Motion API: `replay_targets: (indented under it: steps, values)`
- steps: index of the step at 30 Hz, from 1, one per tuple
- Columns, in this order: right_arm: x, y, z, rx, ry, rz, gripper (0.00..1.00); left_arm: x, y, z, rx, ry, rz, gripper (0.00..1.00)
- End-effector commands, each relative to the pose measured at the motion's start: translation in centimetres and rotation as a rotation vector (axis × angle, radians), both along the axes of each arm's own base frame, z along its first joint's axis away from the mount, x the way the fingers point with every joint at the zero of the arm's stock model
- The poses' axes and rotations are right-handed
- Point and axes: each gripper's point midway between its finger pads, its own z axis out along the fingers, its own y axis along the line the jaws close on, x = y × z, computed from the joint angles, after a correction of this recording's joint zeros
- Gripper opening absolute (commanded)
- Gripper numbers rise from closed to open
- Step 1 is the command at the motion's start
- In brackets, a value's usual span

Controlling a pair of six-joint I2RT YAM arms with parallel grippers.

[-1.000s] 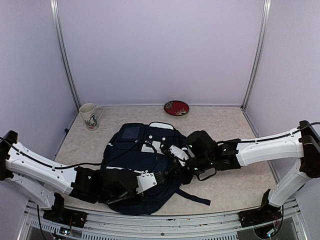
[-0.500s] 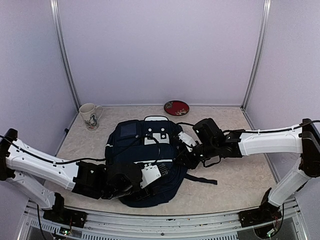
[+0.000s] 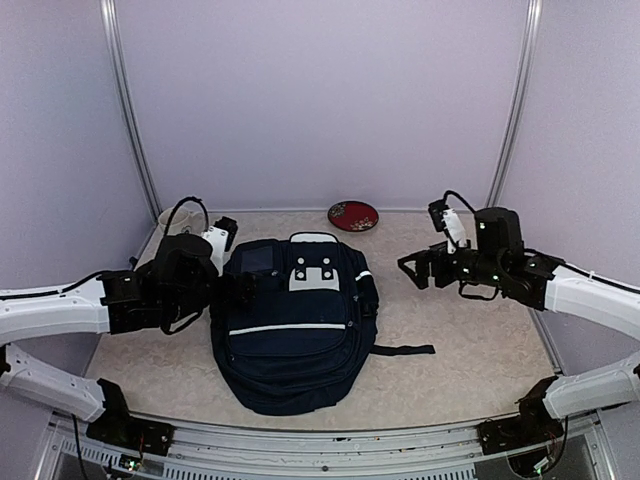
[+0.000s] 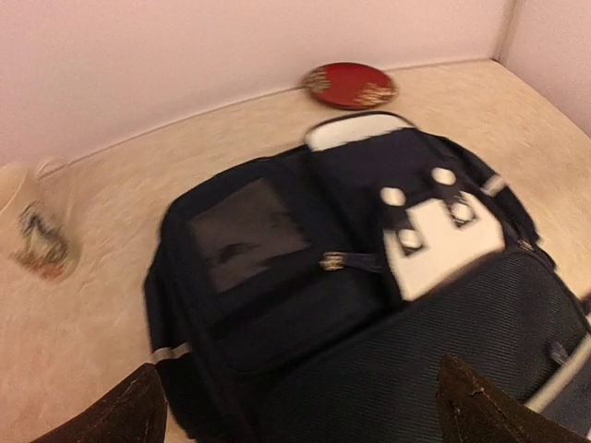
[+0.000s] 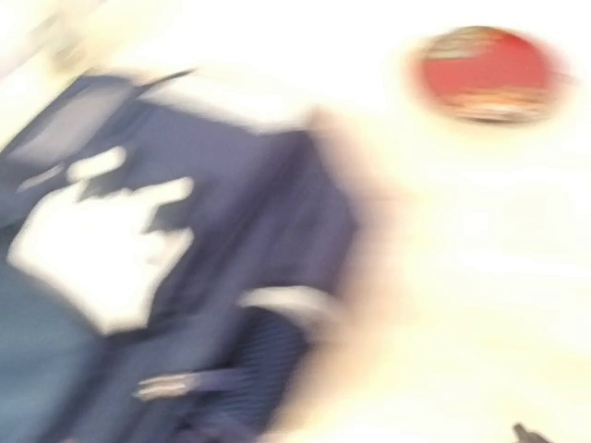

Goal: Pack the student bag
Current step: Reset both arms

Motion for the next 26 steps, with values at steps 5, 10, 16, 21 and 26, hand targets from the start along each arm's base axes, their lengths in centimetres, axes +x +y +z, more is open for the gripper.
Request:
replay_targets:
  steps: [5,10,16,21,26]
  values:
    - [3.1,-14.9,-2.6,0.153,0.026,-0.439,1.00,4.1,15.3,-3.2,-0.169,0.062,0.567,0.99]
    - [2.5,-19.1,-2.7,0.156,-0.073,-0.606,1.00,4.4,21.0,-2.7,-0.257,-0.035,0.792,0.99]
    - [1.6,-20.4,-3.9,0.231,-0.089,-0.703,1.00,4.0,24.3,-3.2,-0.187,-0.118,0.955,0.99]
    - [1.2,-21.8,-5.7,0.230,-0.046,-0.801,1.00,3.6,25.0,-4.1,-0.154,-0.123,0.982,0.99]
    - [0.8,-21.6,-5.3,0.231,-0.080,-0.771,1.00,3.2,25.0,-4.8,-0.157,-0.126,0.971,0.99]
